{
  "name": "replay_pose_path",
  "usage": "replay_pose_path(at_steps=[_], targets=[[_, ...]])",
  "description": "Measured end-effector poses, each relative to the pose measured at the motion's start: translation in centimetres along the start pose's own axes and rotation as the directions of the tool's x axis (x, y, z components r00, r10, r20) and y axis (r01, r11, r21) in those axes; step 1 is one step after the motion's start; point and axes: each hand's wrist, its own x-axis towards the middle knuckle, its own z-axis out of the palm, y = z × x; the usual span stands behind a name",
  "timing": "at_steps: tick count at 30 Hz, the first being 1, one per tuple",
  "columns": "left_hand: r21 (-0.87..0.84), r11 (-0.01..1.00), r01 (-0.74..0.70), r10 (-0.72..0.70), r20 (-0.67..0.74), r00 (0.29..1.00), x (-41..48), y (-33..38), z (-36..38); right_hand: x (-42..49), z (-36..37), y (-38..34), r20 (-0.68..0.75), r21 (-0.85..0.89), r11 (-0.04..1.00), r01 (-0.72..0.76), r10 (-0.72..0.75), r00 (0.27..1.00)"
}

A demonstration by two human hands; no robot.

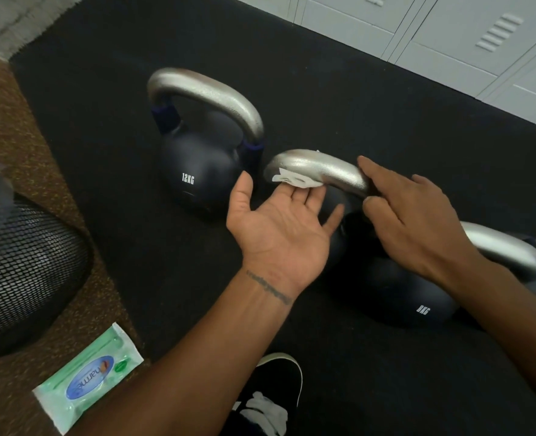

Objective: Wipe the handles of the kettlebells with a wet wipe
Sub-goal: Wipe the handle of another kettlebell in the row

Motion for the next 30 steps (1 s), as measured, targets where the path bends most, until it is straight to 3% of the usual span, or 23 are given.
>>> replay_pose_path(at_steps=[7, 12, 20, 30], targets=[[-0.002, 1.000, 0.007, -0.007, 0.052, 0.999, 0.5, 0.3, -0.4, -0.4, 0.8, -0.2, 0.033, -0.034, 0.999, -0.001, 0.002, 0.999], [-0.042, 0.999, -0.003, 0.005, 0.058, 0.998, 1.1, -0.1, -1.7, -2.5, 2.7, -0.4, -0.005, -0.288, 0.957, 0.045, -0.049, 0.999], [-0.006, 0.999, 0.040, -0.039, 0.135, 0.990, 1.4, 0.8, -2.6, -3.1, 4.2, -1.2, -0.032, -0.378, 0.925, 0.018, -0.032, 0.999], [-0.076, 0.996, 0.040, -0.033, 0.089, 0.995, 0.7, 0.4, -2.5, -3.0, 5.2, -1.5, -0.073, -0.492, 0.870, -0.004, -0.037, 0.997]])
